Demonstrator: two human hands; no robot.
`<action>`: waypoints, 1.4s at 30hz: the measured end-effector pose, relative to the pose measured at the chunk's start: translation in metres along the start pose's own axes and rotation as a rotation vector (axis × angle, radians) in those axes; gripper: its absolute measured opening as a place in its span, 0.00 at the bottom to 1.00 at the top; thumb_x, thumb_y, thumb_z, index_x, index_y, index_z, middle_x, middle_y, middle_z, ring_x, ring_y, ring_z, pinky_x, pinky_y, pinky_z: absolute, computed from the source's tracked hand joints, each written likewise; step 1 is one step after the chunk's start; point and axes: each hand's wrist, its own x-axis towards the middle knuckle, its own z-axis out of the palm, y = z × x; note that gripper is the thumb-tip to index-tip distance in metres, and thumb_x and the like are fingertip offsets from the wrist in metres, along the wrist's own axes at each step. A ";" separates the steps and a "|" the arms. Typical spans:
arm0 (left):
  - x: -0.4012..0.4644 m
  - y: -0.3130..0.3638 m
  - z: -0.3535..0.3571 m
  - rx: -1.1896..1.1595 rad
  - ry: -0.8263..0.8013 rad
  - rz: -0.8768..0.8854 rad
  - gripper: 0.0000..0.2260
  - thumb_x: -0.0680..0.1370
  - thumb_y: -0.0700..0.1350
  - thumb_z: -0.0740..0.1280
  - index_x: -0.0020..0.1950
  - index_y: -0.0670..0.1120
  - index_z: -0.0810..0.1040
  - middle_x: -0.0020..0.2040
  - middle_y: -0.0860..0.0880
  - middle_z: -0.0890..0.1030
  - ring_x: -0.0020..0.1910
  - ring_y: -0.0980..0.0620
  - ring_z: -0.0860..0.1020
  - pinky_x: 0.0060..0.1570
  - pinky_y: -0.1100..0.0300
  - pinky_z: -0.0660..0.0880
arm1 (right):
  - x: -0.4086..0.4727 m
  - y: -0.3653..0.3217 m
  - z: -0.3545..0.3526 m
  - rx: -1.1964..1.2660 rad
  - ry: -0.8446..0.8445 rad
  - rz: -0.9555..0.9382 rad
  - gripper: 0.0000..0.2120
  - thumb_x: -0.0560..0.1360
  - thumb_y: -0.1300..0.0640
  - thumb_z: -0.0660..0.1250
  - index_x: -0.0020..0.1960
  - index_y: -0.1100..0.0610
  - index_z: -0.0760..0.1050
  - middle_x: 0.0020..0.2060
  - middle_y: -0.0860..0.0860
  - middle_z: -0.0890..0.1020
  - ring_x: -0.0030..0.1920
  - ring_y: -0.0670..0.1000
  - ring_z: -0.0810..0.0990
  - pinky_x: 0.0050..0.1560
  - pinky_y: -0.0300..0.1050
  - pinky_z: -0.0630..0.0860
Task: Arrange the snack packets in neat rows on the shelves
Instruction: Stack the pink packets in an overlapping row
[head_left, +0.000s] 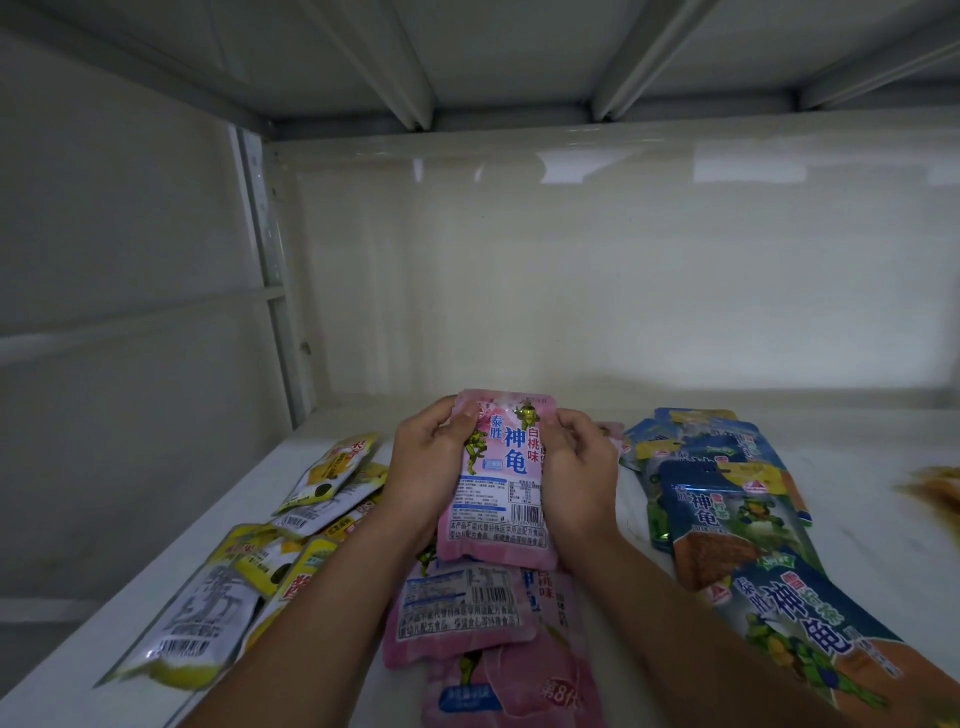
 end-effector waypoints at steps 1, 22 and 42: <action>0.000 0.000 0.000 0.000 0.001 0.004 0.09 0.86 0.43 0.65 0.56 0.46 0.86 0.47 0.43 0.88 0.50 0.39 0.87 0.50 0.48 0.83 | 0.000 0.001 0.001 -0.009 0.004 0.002 0.10 0.84 0.56 0.65 0.46 0.56 0.80 0.38 0.58 0.84 0.39 0.54 0.82 0.42 0.56 0.80; 0.013 -0.018 -0.009 0.090 0.237 0.151 0.07 0.84 0.46 0.68 0.46 0.46 0.79 0.29 0.41 0.68 0.29 0.50 0.66 0.34 0.57 0.64 | -0.001 0.002 0.000 -0.148 0.052 -0.146 0.06 0.80 0.57 0.72 0.46 0.48 0.78 0.30 0.54 0.81 0.32 0.47 0.78 0.35 0.48 0.75; 0.016 -0.018 -0.009 0.126 0.305 0.096 0.08 0.79 0.45 0.75 0.45 0.43 0.80 0.37 0.41 0.85 0.41 0.37 0.85 0.44 0.37 0.83 | -0.001 0.003 -0.001 -0.148 0.093 -0.135 0.09 0.80 0.59 0.72 0.44 0.50 0.76 0.35 0.51 0.83 0.39 0.52 0.83 0.39 0.47 0.78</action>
